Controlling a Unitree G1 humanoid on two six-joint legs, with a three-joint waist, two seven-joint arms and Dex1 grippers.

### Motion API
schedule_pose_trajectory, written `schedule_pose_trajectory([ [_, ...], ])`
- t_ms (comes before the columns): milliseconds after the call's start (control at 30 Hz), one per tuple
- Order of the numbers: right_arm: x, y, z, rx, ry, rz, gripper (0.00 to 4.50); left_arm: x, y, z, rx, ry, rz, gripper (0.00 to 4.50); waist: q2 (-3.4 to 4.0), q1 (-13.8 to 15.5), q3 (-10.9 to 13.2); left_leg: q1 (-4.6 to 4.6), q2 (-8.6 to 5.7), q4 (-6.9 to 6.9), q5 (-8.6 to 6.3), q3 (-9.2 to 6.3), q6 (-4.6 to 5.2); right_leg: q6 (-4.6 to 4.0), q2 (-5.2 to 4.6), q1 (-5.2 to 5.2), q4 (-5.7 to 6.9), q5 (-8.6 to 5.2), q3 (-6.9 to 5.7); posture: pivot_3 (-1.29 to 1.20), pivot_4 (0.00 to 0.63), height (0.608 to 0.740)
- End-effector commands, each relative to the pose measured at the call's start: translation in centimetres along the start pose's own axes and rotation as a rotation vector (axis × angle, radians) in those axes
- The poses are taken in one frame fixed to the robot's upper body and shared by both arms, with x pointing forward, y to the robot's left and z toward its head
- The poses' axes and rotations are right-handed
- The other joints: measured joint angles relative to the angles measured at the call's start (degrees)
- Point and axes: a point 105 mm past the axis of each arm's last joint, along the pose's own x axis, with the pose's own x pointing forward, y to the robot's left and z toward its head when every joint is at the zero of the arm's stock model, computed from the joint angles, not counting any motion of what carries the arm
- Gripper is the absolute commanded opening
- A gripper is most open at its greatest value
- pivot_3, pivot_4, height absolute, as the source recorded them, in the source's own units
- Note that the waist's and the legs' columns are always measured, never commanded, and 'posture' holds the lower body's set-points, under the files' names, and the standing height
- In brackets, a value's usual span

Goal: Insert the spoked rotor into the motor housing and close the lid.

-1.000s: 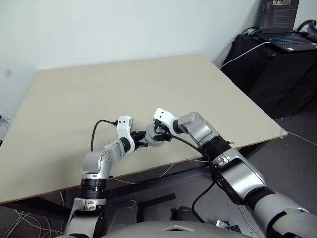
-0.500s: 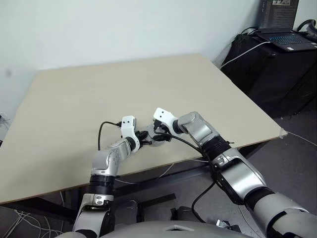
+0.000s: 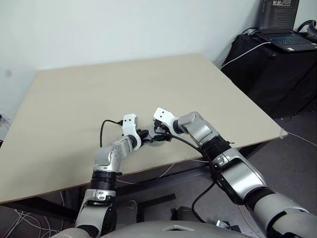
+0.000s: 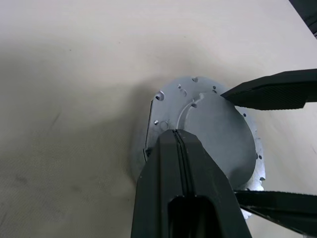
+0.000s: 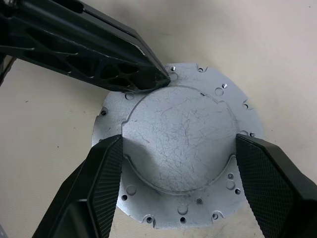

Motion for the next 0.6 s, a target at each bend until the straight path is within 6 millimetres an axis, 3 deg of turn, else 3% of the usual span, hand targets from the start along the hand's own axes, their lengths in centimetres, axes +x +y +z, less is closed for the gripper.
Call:
schedule_pose_trajectory([
  [33, 0.15, -0.24, -1.56, 0.018, 0.064, -0.019, 3.18, 0.44, -1.02, -0.3, 0.006, 0.024, -0.029, 0.0, 0.0, 0.01, 0.0, 0.0, -0.01, 0.0, 0.0, 0.0, 0.0, 0.0, -0.01, 0.0, 0.0, 0.0, 0.0, 0.0, 0.0, 0.74],
  [100, 0.12, -0.22, -1.54, 0.017, 0.064, -0.017, 3.18, 0.45, -1.11, -0.32, 0.007, 0.025, -0.033, 0.0, -0.01, 0.0, -0.01, 0.0, -0.02, 0.0, 0.0, 0.0, 0.0, 0.01, -0.02, 0.0, 0.0, 0.01, 0.0, 0.0, 0.0, 0.74],
  [233, 0.07, -0.3, -1.52, 0.018, 0.064, -0.021, 4.47, 0.45, -1.19, -0.35, 0.009, 0.027, -0.038, 0.0, -0.02, 0.01, -0.01, 0.0, -0.02, -0.01, 0.0, 0.0, 0.0, 0.0, -0.03, 0.0, -0.01, 0.01, 0.01, 0.0, 0.0, 0.74],
  [600, -0.45, -0.96, -1.1, 0.021, 0.05, -0.055, 4.47, 0.49, -1.44, -0.34, 0.018, 0.028, -0.051, 0.0, -0.05, 0.03, -0.05, 0.0, -0.08, -0.18, 0.0, 0.0, -0.01, 0.01, -0.07, 0.0, -0.18, 0.01, 0.01, 0.0, 0.0, 0.74],
])
